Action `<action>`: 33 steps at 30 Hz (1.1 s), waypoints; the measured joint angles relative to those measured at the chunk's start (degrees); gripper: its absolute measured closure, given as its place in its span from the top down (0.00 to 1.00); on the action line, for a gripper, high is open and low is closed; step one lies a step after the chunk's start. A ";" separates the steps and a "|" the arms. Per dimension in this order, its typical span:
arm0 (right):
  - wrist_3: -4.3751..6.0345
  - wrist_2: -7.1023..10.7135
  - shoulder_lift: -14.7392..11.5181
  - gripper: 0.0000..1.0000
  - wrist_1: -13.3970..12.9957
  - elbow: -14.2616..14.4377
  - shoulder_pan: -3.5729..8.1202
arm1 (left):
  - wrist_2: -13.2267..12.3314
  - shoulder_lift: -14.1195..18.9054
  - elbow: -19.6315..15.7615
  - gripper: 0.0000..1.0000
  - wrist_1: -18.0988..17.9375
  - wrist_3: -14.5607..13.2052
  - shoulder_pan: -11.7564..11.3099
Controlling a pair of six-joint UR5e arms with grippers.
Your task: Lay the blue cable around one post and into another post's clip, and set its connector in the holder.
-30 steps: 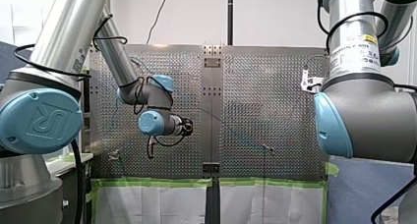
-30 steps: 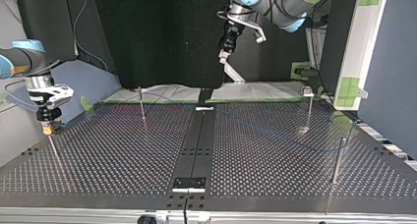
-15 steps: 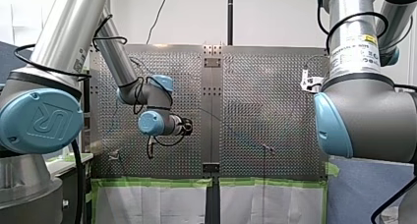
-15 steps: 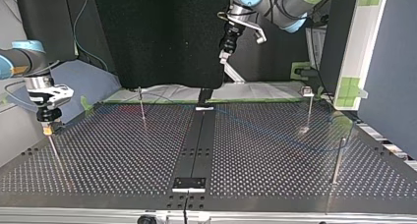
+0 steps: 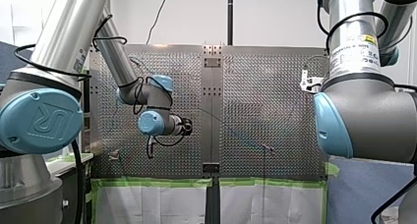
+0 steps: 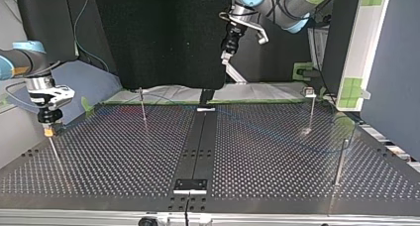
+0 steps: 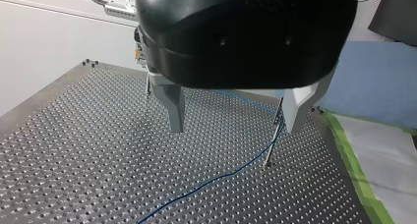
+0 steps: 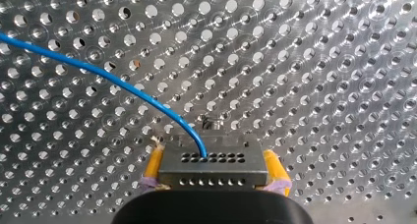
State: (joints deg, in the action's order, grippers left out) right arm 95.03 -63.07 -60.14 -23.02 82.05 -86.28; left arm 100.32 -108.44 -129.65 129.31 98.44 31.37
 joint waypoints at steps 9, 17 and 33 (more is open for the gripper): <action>0.02 -0.06 0.10 0.00 -0.22 0.00 0.09 | 0.00 0.03 0.02 1.00 0.07 -0.07 -0.01; 0.00 -0.14 0.22 0.52 -0.21 0.03 0.18 | 0.00 0.00 0.02 1.00 0.13 -0.09 -0.02; 0.00 -0.09 0.23 1.00 -0.37 0.01 -0.04 | 0.00 0.01 0.01 1.00 0.21 -0.09 -0.01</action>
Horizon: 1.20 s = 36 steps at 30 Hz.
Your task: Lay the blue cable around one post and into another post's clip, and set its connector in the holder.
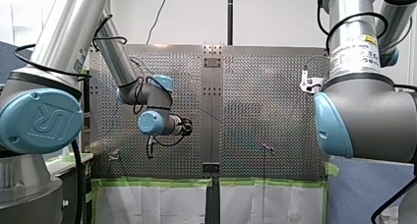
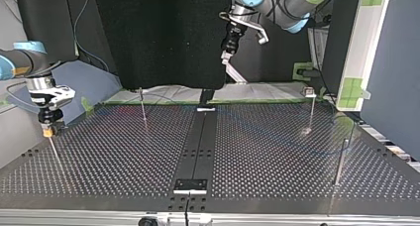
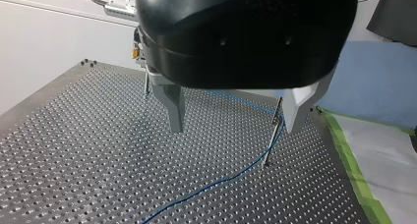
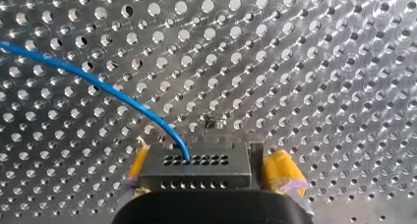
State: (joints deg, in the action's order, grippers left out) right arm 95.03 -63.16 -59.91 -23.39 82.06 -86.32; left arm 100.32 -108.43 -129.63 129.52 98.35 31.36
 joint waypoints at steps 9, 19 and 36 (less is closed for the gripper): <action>0.23 0.04 0.00 1.00 -0.20 -0.01 0.11 | 0.00 0.02 0.01 1.00 0.04 0.00 0.02; 0.72 0.01 0.00 1.00 -0.41 0.00 0.26 | 0.00 0.01 0.01 1.00 -0.01 -0.03 0.00; 1.34 0.24 0.03 1.00 -0.56 -0.85 0.04 | 0.00 -0.01 -0.02 1.00 0.03 0.01 0.03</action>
